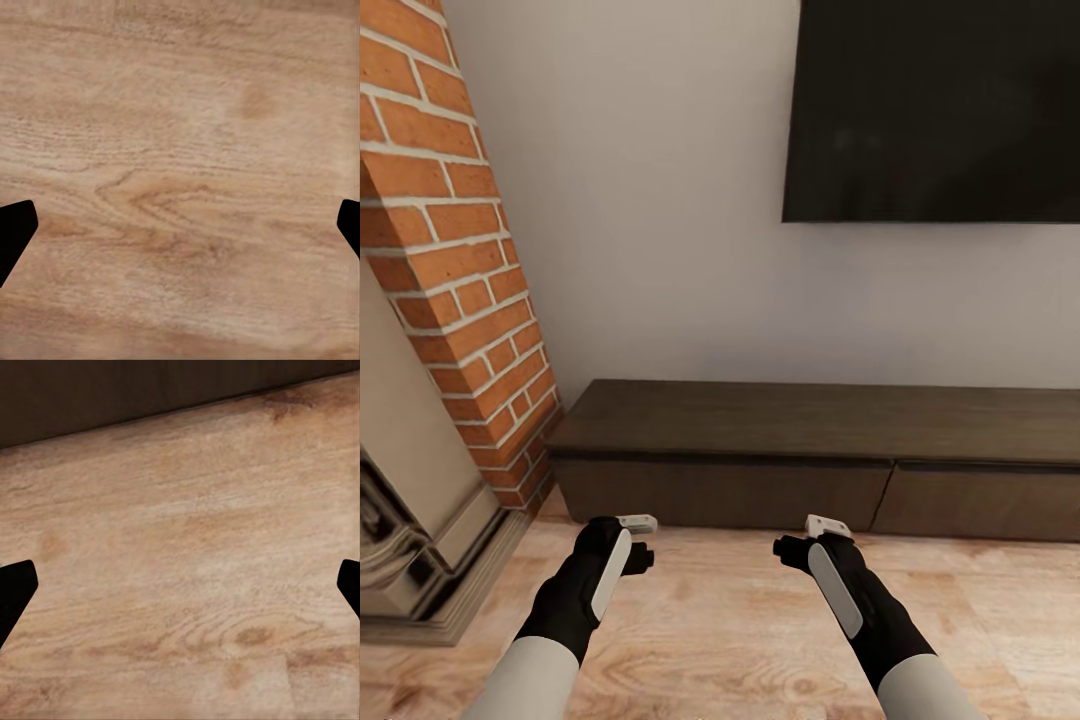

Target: Place each of the two pumpkins and all three candles from the living room inside a cabinet in the living room (use any cabinet), then make sure every cabinet is closed, and position the cauldron so it is next to a table in the living room.

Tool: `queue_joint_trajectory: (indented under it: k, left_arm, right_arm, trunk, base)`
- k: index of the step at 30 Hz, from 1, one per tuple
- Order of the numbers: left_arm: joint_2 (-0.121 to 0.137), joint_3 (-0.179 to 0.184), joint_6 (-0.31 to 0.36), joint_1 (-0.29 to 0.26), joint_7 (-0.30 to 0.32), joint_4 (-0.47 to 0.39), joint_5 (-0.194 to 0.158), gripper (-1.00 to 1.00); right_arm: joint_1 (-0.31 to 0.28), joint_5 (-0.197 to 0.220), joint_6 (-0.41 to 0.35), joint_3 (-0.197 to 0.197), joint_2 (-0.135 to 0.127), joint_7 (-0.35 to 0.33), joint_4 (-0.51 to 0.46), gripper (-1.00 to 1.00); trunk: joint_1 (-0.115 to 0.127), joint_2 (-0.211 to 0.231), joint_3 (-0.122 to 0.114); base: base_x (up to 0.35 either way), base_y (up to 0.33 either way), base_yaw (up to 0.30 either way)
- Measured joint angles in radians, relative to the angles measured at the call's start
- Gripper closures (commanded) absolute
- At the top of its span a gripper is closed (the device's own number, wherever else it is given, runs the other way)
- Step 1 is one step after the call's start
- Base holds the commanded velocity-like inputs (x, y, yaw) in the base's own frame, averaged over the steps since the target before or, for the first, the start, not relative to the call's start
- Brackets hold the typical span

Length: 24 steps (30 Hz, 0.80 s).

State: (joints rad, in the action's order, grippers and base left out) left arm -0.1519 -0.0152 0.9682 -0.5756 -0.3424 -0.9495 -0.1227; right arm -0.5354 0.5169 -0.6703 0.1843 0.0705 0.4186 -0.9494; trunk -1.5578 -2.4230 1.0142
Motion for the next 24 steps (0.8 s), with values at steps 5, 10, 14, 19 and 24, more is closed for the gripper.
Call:
queue_joint_trajectory:
  k: [5, 10, 14, 19, 24]
  left_arm:
    - [0.0, 0.0, 0.0, 0.0, -0.001, 0.0, 0.0, -1.0]
    - [0.0, 0.0, 0.0, 0.0, -0.001, 0.0, 0.0, -1.0]
    - [0.0, 0.0, 0.0, 0.0, -0.001, 0.0, 0.0, -1.0]
    - [-0.001, 0.0, 0.0, 0.0, -0.001, 0.001, 0.0, -1.0]
    - [-0.002, 0.0, 0.0, 0.0, -0.001, 0.0, 0.0, -1.0]
  right_arm:
    - [0.0, 0.0, -0.003, 0.003, 0.001, 0.001, 0.001, -1.0]
    - [0.0, 0.0, -0.004, 0.005, 0.002, 0.001, 0.001, -1.0]
    - [0.0, 0.0, -0.006, 0.006, 0.002, 0.002, 0.001, -1.0]
    - [0.0, -0.001, -0.006, 0.006, 0.002, 0.002, 0.001, -1.0]
    - [0.0, -0.009, -0.007, 0.006, 0.01, 0.002, 0.002, -1.0]
  trunk:
    - [0.019, 0.035, -0.016]
    - [0.038, 0.07, -0.031]
    - [0.054, 0.098, -0.044]
    - [0.073, 0.133, -0.06]
    - [0.092, 0.168, -0.075]
  base:
    - [-0.258, 0.039, 0.232]
    - [-0.3, 0.073, 0.275]
    - [-0.289, 0.07, 0.28]
    - [-0.106, 0.016, 0.281]
    - [-0.014, 0.002, 0.281]
